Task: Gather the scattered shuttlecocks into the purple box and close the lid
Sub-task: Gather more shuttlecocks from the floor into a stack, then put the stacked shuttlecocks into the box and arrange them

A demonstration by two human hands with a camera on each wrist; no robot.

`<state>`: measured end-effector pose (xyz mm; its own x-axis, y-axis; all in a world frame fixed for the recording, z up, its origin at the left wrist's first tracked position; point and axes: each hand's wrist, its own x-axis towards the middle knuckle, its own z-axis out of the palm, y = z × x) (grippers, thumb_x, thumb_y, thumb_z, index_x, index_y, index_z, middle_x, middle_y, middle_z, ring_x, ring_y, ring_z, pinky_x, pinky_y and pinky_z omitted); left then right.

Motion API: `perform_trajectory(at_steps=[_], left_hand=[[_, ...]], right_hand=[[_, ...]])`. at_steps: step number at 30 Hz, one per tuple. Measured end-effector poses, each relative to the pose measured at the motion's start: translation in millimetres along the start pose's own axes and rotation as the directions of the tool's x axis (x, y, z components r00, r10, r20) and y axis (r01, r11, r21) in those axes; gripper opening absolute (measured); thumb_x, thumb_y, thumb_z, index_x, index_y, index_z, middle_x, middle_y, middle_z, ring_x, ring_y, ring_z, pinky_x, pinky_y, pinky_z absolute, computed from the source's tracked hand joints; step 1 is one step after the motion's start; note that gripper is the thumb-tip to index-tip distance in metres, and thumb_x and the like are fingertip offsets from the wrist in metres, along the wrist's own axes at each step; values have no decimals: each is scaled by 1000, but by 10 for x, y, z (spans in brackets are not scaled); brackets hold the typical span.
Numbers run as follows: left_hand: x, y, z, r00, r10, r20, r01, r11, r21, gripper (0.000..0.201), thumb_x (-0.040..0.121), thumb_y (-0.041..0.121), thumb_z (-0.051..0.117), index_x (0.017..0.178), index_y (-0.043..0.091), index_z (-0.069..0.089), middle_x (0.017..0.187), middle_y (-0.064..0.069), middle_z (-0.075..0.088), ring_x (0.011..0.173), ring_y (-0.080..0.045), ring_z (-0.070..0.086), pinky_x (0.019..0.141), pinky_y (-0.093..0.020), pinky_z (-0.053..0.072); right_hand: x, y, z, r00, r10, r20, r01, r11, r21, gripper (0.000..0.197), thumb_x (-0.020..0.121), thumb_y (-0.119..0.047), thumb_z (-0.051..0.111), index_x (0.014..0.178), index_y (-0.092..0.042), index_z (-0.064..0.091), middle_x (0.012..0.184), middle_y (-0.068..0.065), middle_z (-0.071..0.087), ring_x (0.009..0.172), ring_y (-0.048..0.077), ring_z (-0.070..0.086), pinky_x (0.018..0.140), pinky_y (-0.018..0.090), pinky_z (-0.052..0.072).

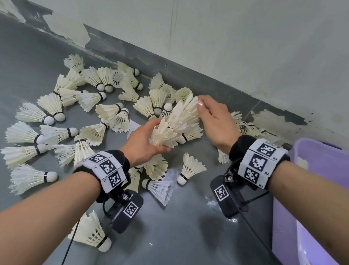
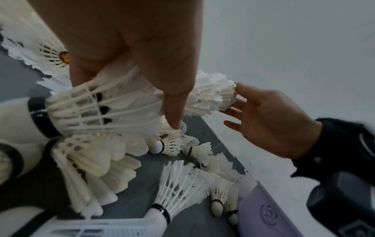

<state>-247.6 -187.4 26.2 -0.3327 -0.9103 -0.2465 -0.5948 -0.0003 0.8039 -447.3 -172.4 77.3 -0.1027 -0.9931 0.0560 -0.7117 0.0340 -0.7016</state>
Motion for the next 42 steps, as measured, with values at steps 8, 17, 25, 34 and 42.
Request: perform_trajectory(at_steps=[8,17,25,34,42], left_hand=[[6,38,-11,999,-1,-33,1,1000,1,76,74,28,80,137,24,38,129,-1,54,114,-20,50,97,-29,39],[-1,10,19,999,15,-38,-16,1000,-25,70,75,22,80,133,24,42,111,6,56,103,-16,53,88,-24,37],[28,-30,10,999,-1,-37,0,999,-34,73,74,23,81,135,24,41,114,4,56,108,-20,53,93,-29,40],[75,102,-21,999,34,-18,-34,999,-2,76,74,29,80,137,25,38,130,0,55,116,-22,52,99,-33,41],[65,636,230,984,156,82,-153,987,-42,73,76,22,80,136,21,39,115,7,52,105,-13,51,85,-19,34]], right_hand=[[-194,368,137,919,377,113,-362,923,-132,40,91,-25,55,128,-13,51,131,5,55,118,21,52,96,29,41],[-486,509,374,777,399,487,-172,879,-445,37,87,-40,60,121,-24,60,118,4,63,115,26,53,99,38,45],[-103,363,-54,862,477,-170,-478,878,39,31,97,-11,38,127,-3,38,120,18,55,97,29,52,76,32,39],[116,161,-276,950,298,-90,-258,915,311,19,92,-6,47,105,-18,54,99,-7,61,93,13,57,80,24,46],[42,177,-722,934,320,-159,-224,871,438,9,95,-29,51,100,-21,52,96,0,57,76,12,52,68,27,42]])
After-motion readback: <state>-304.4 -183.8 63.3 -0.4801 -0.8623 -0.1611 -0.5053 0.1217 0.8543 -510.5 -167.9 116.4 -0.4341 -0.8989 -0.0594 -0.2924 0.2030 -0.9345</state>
